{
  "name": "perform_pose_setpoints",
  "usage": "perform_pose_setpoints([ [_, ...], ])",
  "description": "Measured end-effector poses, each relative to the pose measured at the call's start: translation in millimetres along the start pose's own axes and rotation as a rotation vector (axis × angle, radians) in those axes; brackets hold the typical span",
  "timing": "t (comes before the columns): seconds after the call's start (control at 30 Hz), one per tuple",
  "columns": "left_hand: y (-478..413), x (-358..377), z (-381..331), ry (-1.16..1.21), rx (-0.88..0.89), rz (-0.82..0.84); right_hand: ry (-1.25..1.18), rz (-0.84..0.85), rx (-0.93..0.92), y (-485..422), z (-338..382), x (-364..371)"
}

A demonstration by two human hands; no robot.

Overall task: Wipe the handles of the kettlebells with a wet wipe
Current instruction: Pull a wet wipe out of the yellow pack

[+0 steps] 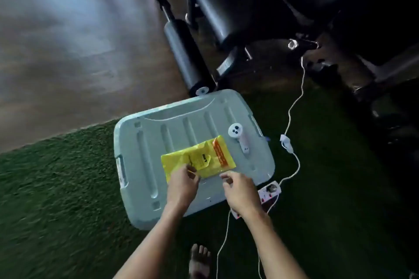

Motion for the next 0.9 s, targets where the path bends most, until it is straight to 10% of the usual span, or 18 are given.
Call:
perform_pose_setpoints([
  [0.5, -88.1, 100.4, 2.3, -0.125, 0.258, -0.274, 0.279, -0.118, -0.200, -149.1, -72.8, 84.9],
  [0.9, -60.2, 72.4, 99.3, 0.795, -0.603, -0.477, 0.280, -0.347, -0.344, -139.4, -38.5, 117.5],
])
Point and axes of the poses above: each hand's wrist, its own y-axis away from the middle knuckle, its own x-axis out of the palm, z = x × y, the point moved 4 cm from there along -y, towards the middle knuckle, and after that the axes turned 9 degrees about -y, right-handed, at the moved point
